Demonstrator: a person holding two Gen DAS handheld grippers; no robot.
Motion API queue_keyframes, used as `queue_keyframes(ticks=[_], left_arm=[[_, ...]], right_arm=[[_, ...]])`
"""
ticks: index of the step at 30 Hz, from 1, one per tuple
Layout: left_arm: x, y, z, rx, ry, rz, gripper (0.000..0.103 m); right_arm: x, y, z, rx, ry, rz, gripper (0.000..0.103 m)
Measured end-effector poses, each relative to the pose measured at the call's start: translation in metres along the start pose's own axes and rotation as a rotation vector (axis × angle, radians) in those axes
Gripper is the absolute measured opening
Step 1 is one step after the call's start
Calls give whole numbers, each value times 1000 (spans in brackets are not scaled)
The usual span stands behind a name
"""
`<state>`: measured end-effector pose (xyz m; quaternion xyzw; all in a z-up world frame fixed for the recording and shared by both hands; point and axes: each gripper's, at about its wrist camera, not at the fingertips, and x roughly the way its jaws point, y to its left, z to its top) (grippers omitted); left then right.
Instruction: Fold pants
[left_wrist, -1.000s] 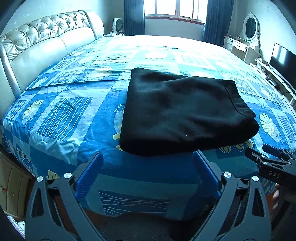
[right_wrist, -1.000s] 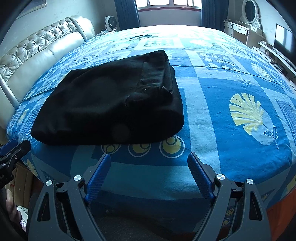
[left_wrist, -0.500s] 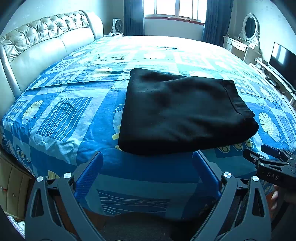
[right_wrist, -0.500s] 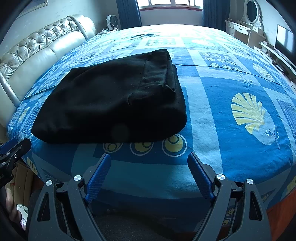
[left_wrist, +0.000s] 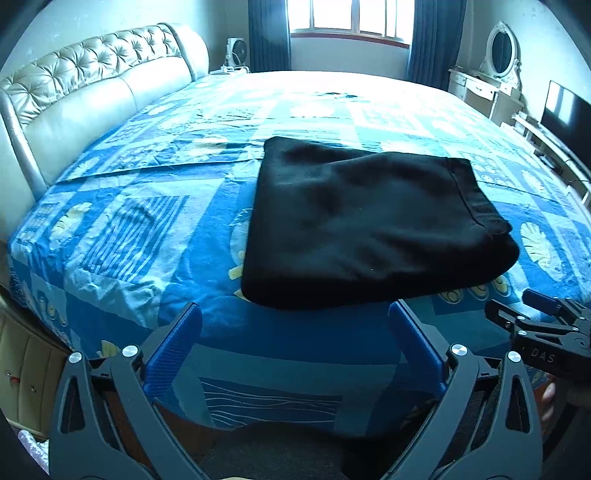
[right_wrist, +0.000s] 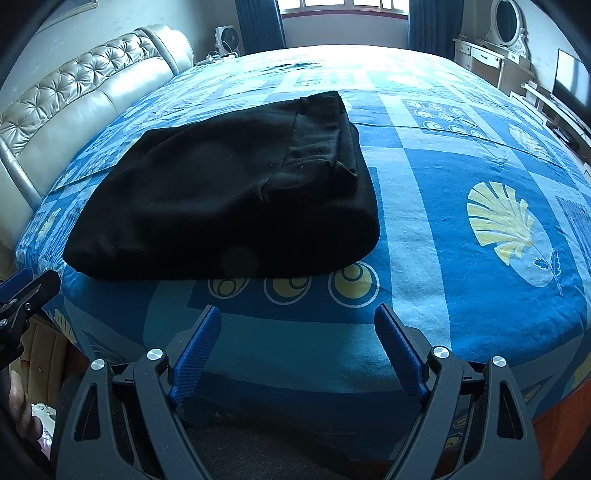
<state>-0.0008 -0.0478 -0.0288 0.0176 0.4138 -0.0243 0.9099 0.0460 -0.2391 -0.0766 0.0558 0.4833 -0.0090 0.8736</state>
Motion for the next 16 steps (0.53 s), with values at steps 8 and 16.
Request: queue_keyframes(ticks=[8, 16], left_arm=[[-16, 12, 17, -56, -72, -59, 101], [37, 91, 95, -133, -118, 69, 101]], right_arm=[[-4, -2, 1, 10, 5, 26, 84], [-42, -30, 91, 35, -186, 123, 87]])
